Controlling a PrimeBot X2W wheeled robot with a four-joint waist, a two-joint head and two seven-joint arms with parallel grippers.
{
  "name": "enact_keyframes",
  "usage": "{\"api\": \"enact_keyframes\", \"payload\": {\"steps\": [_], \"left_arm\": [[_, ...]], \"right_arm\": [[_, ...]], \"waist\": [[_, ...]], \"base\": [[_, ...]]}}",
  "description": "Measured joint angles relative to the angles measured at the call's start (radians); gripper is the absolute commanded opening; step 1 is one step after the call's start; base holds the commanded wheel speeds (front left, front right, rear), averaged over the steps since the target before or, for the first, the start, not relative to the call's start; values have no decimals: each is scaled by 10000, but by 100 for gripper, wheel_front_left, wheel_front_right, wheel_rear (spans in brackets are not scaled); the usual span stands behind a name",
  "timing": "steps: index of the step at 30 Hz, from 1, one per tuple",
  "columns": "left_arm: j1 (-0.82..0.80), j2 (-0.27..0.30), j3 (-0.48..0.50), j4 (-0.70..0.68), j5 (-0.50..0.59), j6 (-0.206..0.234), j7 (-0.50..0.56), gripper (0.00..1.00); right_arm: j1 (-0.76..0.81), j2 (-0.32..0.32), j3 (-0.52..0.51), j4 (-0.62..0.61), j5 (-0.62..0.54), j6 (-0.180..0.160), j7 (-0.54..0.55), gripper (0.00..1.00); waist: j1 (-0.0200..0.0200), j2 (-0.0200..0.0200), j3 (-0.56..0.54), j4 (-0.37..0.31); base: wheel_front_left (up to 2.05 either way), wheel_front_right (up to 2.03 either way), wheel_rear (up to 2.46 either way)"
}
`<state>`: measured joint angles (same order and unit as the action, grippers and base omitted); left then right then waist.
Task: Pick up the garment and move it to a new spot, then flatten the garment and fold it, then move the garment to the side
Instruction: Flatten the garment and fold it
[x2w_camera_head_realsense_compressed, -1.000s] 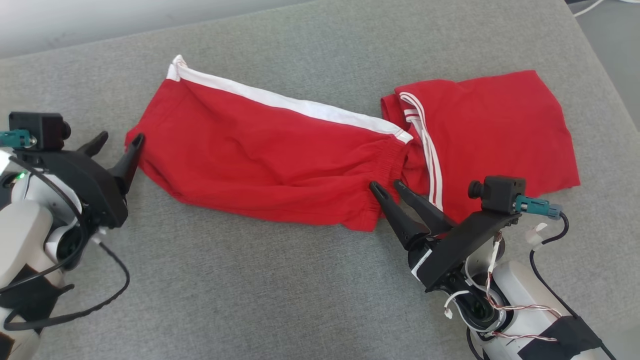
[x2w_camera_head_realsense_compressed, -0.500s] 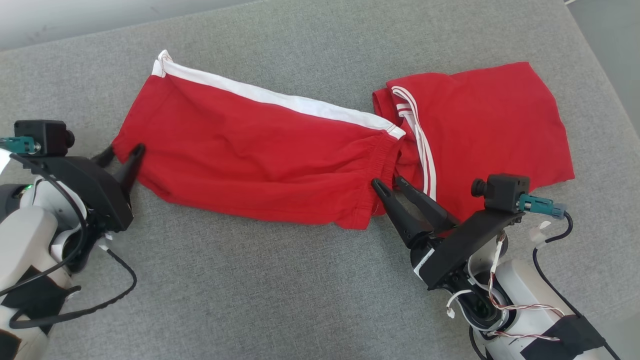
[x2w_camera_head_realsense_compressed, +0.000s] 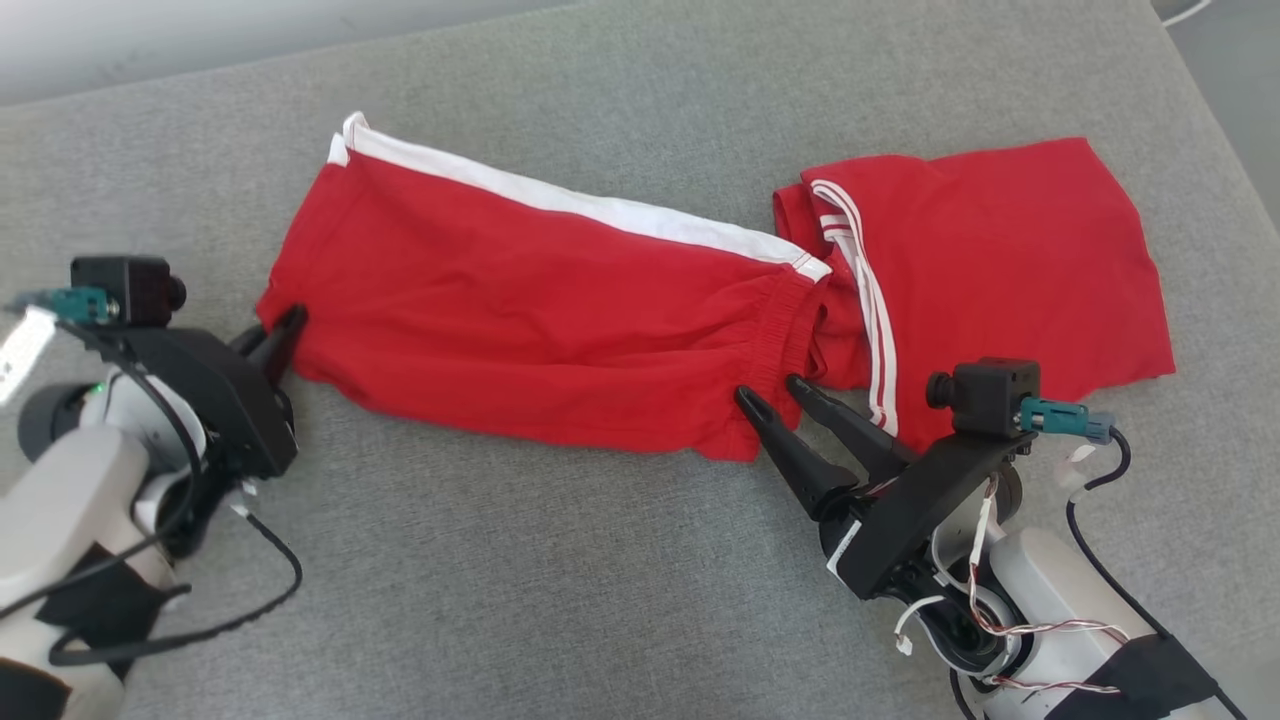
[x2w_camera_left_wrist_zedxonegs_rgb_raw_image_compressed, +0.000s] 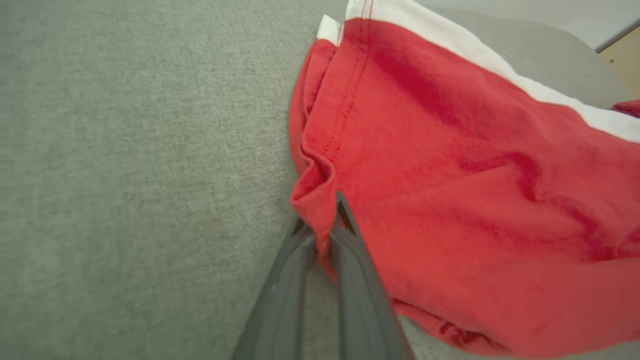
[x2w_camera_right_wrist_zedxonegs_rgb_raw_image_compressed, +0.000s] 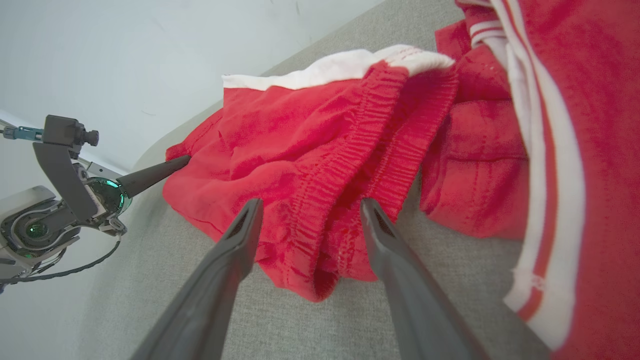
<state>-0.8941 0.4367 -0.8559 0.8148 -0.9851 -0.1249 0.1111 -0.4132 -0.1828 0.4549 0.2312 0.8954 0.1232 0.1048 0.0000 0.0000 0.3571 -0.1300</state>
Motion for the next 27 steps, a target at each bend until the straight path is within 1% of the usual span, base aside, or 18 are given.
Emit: {"api": "enact_keyframes", "payload": {"steps": [4, 12, 16, 18, 20, 27], "left_arm": [[314, -123, -36, -35, -247, 2, -313, 0], [944, -456, -138, -96, -370, 2, -780, 0], [1253, -573, -186, -98, -453, 0, -995, 0], [1485, -723, -213, -102, -454, 0, -1200, 0], [1627, -819, -230, -113, -458, 0, -1331, 0], [2225, -1099, -330, -100, -493, 0, -1779, 0]], "right_arm": [[36, -86, -84, -2, 0, 0, -12, 100], [384, -245, -201, 6, -81, -19, -132, 100], [546, -389, -341, 4, -100, -105, -188, 100], [751, -483, -443, 0, -98, -188, -263, 100], [848, -546, -491, 2, -98, -192, -270, 100], [1006, -554, -571, 132, -94, -322, -351, 100]], "waist": [[0, 0, -122, 103], [0, 0, -465, 406], [-1, -1, -671, 602], [-1, 0, -816, 791], [-1, 0, -914, 935], [-1, 0, -1363, 1424]], "base": [[0, 0, 0], [0, 0, 0], [0, 0, 0], [0, 0, 0], [0, 0, 0], [0, 0, 0]]}}
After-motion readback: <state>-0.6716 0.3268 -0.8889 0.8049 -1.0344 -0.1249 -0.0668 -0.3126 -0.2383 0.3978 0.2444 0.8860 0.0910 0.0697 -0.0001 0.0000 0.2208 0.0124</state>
